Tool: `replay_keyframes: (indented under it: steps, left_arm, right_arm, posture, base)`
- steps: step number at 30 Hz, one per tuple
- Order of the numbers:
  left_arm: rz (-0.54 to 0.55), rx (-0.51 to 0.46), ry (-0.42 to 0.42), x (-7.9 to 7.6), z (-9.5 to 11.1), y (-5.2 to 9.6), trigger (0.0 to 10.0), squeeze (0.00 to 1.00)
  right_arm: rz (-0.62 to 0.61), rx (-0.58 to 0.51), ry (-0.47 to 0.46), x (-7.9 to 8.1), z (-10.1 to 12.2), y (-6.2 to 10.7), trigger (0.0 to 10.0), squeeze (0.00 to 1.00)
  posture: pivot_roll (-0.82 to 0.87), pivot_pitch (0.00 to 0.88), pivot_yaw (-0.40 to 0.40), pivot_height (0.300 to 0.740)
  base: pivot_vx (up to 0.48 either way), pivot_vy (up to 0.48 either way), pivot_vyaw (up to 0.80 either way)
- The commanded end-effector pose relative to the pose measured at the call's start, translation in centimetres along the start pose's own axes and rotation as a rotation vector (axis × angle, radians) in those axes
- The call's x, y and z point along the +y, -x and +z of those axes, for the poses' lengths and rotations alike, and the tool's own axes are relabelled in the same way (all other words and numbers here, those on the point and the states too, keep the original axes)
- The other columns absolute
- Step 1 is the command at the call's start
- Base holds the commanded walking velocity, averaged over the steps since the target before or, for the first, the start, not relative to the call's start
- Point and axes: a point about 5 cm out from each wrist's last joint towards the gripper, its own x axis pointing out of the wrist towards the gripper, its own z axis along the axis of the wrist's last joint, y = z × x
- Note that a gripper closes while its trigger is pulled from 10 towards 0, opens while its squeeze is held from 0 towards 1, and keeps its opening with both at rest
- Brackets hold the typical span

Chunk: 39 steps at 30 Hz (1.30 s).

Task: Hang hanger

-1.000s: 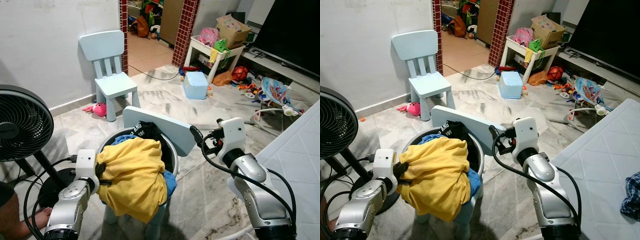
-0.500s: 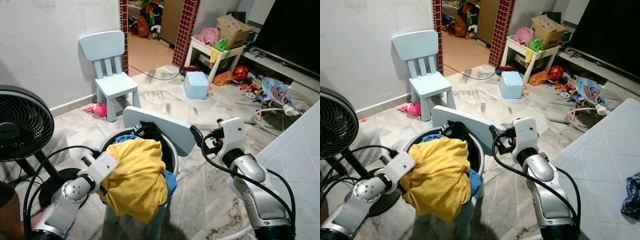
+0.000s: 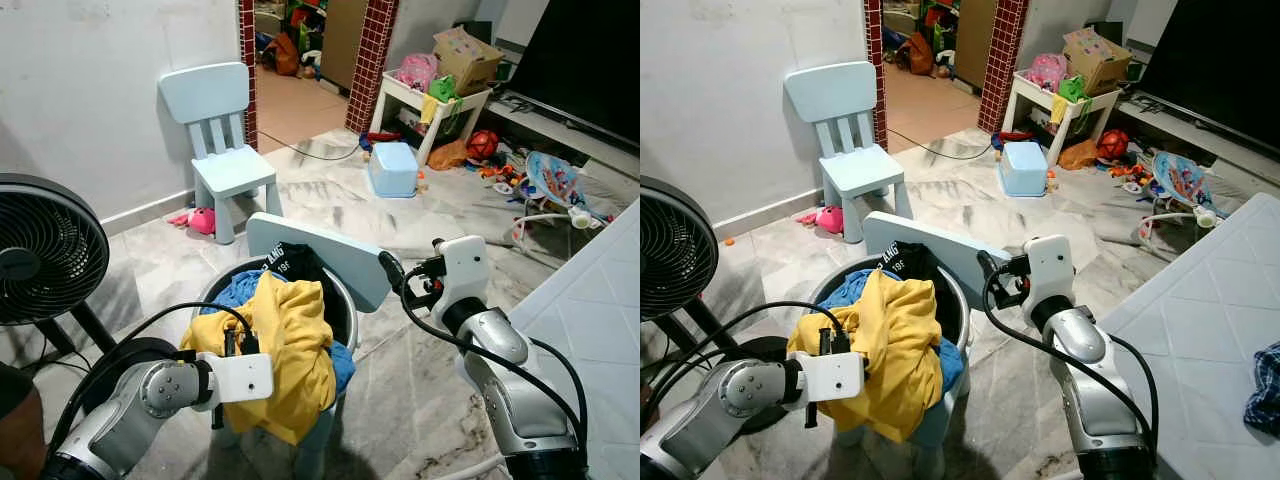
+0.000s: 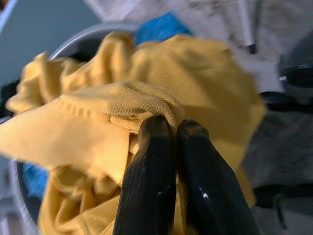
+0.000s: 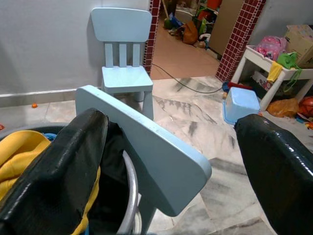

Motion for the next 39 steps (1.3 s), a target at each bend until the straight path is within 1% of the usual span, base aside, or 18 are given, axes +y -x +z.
replay_keyframes:
  steps: [1,3,4,7,10,11,12,13,17,18,21,22,25,32,35,37,38,39]
  left_arm:
    - [-0.075,-0.026,-0.009,-0.9,0.2,-0.4,0.0,0.00]
    - [-0.070,-0.037,0.009,-1.3,0.1,-0.6,0.0,0.00]
    - [-0.008,-0.040,0.019,-1.1,0.0,-0.7,0.0,0.00]
    - [0.026,-0.048,0.039,-1.0,0.0,-0.8,0.0,0.00]
    - [0.265,-0.135,0.189,0.7,0.3,-0.9,0.0,0.00]
    - [0.466,-0.212,0.266,2.6,0.9,-0.2,0.0,0.00]
    - [0.552,-0.274,0.343,3.6,1.4,0.5,0.0,0.00]
    - [0.568,-0.302,0.378,3.9,1.6,0.9,0.0,0.00]
    - [0.753,-0.463,0.519,6.1,4.0,2.7,0.0,0.00]
    - [0.798,-0.534,0.620,6.7,4.9,3.0,0.0,0.00]
    - [0.792,-0.575,0.640,6.9,5.9,3.1,0.0,0.00]
    - [0.785,-0.594,0.611,7.1,6.7,3.2,0.0,0.00]
    - [0.784,-0.596,0.595,7.3,7.0,3.1,0.0,0.00]
    - [0.859,-0.569,0.614,8.7,6.2,4.3,0.0,0.00]
    - [0.915,-0.527,0.640,9.4,5.5,4.0,0.0,0.00]
    - [0.953,-0.483,0.703,9.6,4.6,3.2,0.0,0.00]
    - [0.951,-0.464,0.731,9.2,4.5,2.5,1.1,0.00]
    - [0.940,-0.459,0.743,8.9,4.5,2.1,3.1,0.00]
  right_arm:
    - [-0.005,-0.001,0.006,-0.1,0.0,-0.2,10.0,0.00]
    - [-0.003,0.000,0.004,-0.1,-0.1,-0.2,10.0,0.00]
    - [-0.002,0.000,0.003,0.0,-0.1,-0.3,10.0,0.00]
    - [-0.001,-0.001,0.002,0.1,-0.1,-0.3,10.0,0.00]
    - [0.000,-0.010,-0.007,0.1,-0.1,-0.3,10.0,0.00]
    - [-0.003,-0.026,-0.019,0.2,0.0,-0.4,10.0,0.00]
    - [-0.006,-0.036,-0.027,0.2,0.2,-0.4,10.0,0.00]
    - [-0.008,-0.040,-0.029,0.2,0.2,-0.5,10.0,0.00]
    - [-0.018,-0.063,-0.044,0.2,0.5,-0.9,10.0,0.00]
    - [-0.022,-0.072,-0.048,0.3,0.6,-1.1,10.0,0.00]
    - [-0.027,-0.079,-0.053,0.4,0.6,-1.3,10.0,0.00]
    - [-0.033,-0.085,-0.059,0.5,0.6,-1.4,10.0,0.00]
    - [-0.041,-0.097,-0.066,0.6,0.6,-1.6,10.0,0.00]
    - [-0.082,-0.135,-0.092,0.5,0.6,-2.5,10.0,0.00]
    - [-0.112,-0.153,-0.113,0.2,0.7,-2.7,10.0,0.00]
    - [-0.153,-0.167,-0.147,-0.2,0.6,-2.7,10.0,0.00]
    - [-0.175,-0.164,-0.164,-0.5,0.2,-2.6,10.0,0.00]
    - [-0.186,-0.161,-0.174,-0.6,0.1,-2.5,10.0,0.00]
  posture:
    - [-0.10,0.000,-0.092,0.740]
    - [-0.10,0.000,-0.094,0.740]
    - [-0.10,0.000,-0.093,0.740]
    - [-0.09,0.000,-0.093,0.740]
    - [-0.08,0.000,-0.091,0.740]
    - [-0.08,0.000,-0.089,0.740]
    - [-0.07,0.000,-0.087,0.740]
    - [-0.07,0.000,-0.087,0.740]
    - [-0.06,0.000,-0.077,0.740]
    - [-0.06,0.000,-0.073,0.740]
    - [-0.06,0.000,-0.065,0.740]
    - [-0.06,0.000,-0.053,0.740]
    - [-0.05,0.000,-0.039,0.740]
    - [-0.05,0.000,0.013,0.740]
    - [-0.07,0.000,0.034,0.740]
    - [-0.09,0.000,0.045,0.740]
    - [-0.09,0.000,0.045,0.740]
    - [-0.09,0.000,0.045,0.740]
  base:
    - [0.000,0.000,0.00]
    - [0.000,0.000,0.00]
    - [0.000,0.000,0.00]
    - [0.000,0.000,0.00]
    - [0.000,0.000,0.00]
    - [0.000,0.000,0.00]
    - [0.000,0.000,0.00]
    - [0.000,0.000,0.00]
    - [0.000,0.000,0.00]
    - [0.000,0.000,0.00]
    - [0.000,0.000,0.00]
    - [0.000,0.000,0.00]
    - [0.000,0.000,0.00]
    - [0.000,0.000,0.00]
    - [0.000,0.000,0.00]
    - [0.000,0.000,0.00]
    - [0.000,0.000,0.00]
    - [0.000,0.000,0.00]
